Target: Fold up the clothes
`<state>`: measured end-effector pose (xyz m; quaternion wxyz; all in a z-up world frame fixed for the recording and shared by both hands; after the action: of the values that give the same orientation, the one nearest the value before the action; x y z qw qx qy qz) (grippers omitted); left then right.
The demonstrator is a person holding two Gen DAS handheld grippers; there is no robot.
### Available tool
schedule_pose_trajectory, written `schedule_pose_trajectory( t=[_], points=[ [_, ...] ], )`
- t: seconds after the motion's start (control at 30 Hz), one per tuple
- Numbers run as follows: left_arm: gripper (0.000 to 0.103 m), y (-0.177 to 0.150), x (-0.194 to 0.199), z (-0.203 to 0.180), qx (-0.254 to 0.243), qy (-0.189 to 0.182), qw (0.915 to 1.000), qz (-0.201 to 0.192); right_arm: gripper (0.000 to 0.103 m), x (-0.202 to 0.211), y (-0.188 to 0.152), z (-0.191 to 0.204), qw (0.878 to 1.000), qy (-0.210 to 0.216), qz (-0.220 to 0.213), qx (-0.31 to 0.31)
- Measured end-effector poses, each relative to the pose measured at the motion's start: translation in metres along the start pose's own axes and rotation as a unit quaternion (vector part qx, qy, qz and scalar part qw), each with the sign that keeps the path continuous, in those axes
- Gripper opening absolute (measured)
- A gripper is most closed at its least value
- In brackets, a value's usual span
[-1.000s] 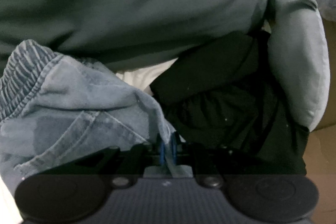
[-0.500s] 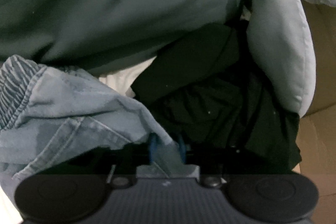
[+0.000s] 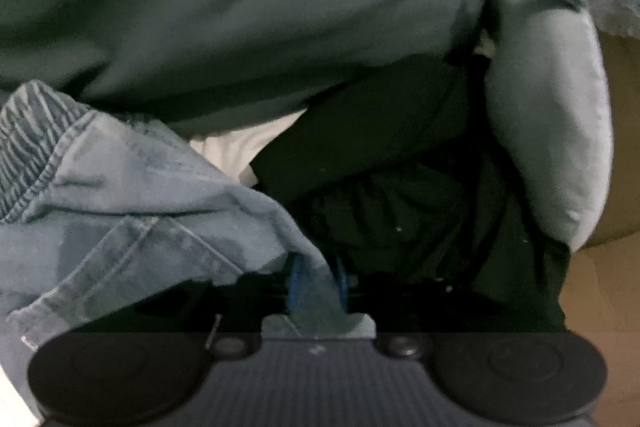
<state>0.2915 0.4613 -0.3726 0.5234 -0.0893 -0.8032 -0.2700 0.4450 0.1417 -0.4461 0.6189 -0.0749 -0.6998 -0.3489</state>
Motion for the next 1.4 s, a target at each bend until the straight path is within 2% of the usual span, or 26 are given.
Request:
schedule_pose_trajectory(
  t=[0.07, 0.13, 0.27, 0.37, 0.5, 0.6, 0.67, 0.73, 0.9, 1.0, 1.1, 1.17, 1.33, 1.4],
  points=[
    [0.047, -0.014, 0.01, -0.01, -0.027, -0.004, 0.9996, -0.002, 0.046, 0.015, -0.002, -0.009, 0.999, 0.018, -0.016, -0.042],
    [0.047, -0.032, 0.021, -0.022, -0.06, -0.01, 0.9982, -0.001, 0.046, 0.031, -0.005, -0.019, 0.995, 0.038, -0.03, -0.089],
    [0.048, -0.072, 0.034, -0.04, -0.12, -0.021, 0.9925, 0.009, 0.046, 0.06, -0.021, -0.028, 0.991, 0.042, -0.067, -0.109],
    [0.05, -0.087, 0.037, -0.053, -0.157, -0.027, 0.9871, 0.008, 0.046, 0.073, -0.046, -0.043, 0.989, 0.041, -0.072, -0.123],
    [0.052, -0.121, 0.038, -0.064, -0.183, -0.038, 0.9822, 0.018, 0.046, 0.098, -0.085, -0.069, 0.984, 0.039, -0.085, -0.152],
    [0.052, -0.138, 0.031, -0.07, -0.198, -0.048, 0.9786, 0.031, 0.046, 0.109, -0.116, -0.091, 0.981, 0.021, -0.086, -0.172],
    [0.052, -0.147, 0.035, -0.073, -0.199, -0.058, 0.9773, 0.041, 0.046, 0.114, -0.141, -0.104, 0.974, 0.002, -0.088, -0.21],
    [0.052, -0.153, 0.035, -0.074, -0.203, -0.059, 0.9762, 0.048, 0.046, 0.116, -0.163, -0.106, 0.969, 0.001, -0.084, -0.234],
    [0.052, -0.162, 0.035, -0.08, -0.219, -0.054, 0.9727, 0.054, 0.046, 0.113, -0.196, -0.088, 0.972, 0.0, -0.078, -0.224],
    [0.053, -0.178, 0.041, -0.085, -0.248, -0.046, 0.9661, 0.057, 0.046, 0.109, -0.208, -0.081, 0.968, 0.003, -0.075, -0.24],
    [0.055, -0.201, 0.049, -0.087, -0.295, -0.044, 0.9521, 0.067, 0.046, 0.105, -0.222, -0.073, 0.965, 0.014, -0.069, -0.254],
    [0.058, -0.215, 0.049, -0.085, -0.317, -0.038, 0.9456, 0.065, 0.046, 0.101, -0.228, -0.071, 0.963, 0.017, -0.069, -0.262],
    [0.058, -0.249, 0.047, -0.076, -0.339, -0.046, 0.9357, 0.086, 0.046, 0.09, -0.239, -0.076, 0.952, 0.008, -0.062, -0.3],
    [0.058, -0.258, 0.045, -0.069, -0.33, -0.044, 0.9384, 0.094, 0.05, 0.085, -0.242, -0.076, 0.95, 0.005, -0.051, -0.307]
  ],
)
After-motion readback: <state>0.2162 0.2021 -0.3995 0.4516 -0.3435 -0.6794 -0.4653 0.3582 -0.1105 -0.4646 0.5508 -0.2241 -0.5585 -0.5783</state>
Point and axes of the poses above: each gripper's, at about its wrist camera, not at the fingertips, and x roughly against the way its jaws point, z to its left, y to its top, the point moved 9 cm from there along -x, roughly the way its jaws point, and after that the axes turned 1 degree about z, right-handed, at the moved point
